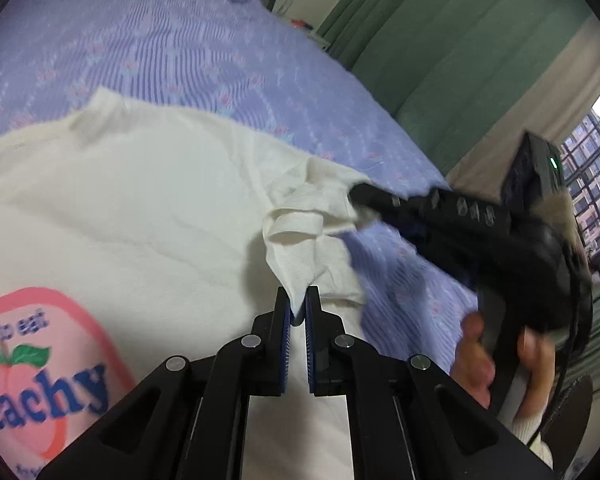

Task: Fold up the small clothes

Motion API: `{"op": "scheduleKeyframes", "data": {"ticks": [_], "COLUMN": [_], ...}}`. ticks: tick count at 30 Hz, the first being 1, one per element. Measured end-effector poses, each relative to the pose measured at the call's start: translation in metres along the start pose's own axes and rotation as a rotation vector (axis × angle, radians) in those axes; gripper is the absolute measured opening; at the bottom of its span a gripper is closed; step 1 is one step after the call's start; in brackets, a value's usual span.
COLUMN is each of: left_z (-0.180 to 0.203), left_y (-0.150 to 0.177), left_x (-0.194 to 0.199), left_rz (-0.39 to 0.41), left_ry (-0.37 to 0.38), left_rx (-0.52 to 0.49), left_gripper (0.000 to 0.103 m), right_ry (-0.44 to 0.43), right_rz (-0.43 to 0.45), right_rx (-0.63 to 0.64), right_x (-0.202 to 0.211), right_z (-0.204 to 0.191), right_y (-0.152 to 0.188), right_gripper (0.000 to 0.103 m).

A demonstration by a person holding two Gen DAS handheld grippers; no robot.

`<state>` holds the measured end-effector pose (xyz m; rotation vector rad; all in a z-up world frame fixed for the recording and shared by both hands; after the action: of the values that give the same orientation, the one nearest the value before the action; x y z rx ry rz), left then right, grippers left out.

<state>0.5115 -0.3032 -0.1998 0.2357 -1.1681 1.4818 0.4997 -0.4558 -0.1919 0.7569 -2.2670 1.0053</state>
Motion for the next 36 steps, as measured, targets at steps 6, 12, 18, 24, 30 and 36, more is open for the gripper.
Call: {"op": "scheduleKeyframes", "data": {"ticks": [6, 12, 18, 24, 30, 36], "left_z": [-0.011, -0.036, -0.061, -0.071, -0.076, -0.092], "left_y": [0.013, 0.029, 0.042, 0.059, 0.075, 0.102], "left_x": [0.035, 0.040, 0.041, 0.056, 0.089, 0.150], "left_rz": [0.025, 0.003, -0.021, -0.036, 0.004, 0.087], "left_ry": [-0.046, -0.060, -0.056, -0.064, -0.158, -0.329], "left_rx": [0.020, 0.076, 0.158, 0.167, 0.130, -0.005], "left_gripper": [0.008, 0.008, 0.008, 0.009, 0.011, 0.029], "right_ry": [-0.028, -0.022, -0.008, 0.039, 0.006, 0.139], "right_rz": [0.007, -0.082, -0.205, -0.242, -0.135, -0.085], "right_rx": [0.071, 0.214, 0.294, 0.376, 0.393, 0.413], "right_x": [0.003, -0.035, -0.084, -0.099, -0.051, -0.032], "right_z": [-0.053, -0.126, -0.163, -0.176, -0.175, -0.144], "right_y": [-0.026, -0.014, 0.024, 0.048, 0.049, 0.065], "right_gripper": [0.009, 0.009, 0.009, 0.023, 0.043, 0.045]}}
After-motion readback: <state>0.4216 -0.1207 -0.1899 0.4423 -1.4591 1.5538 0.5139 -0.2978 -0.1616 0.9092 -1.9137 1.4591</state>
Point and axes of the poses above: each gripper's, at about its wrist camera, not at the fingertips, and x roughly against the way its jaws point, z to its right, y to its underside, the point moved 7 cm from there along -x, roughly the way its jaws point, and after that the axes turned 2 degrees about -x, right-handed, at the moved point
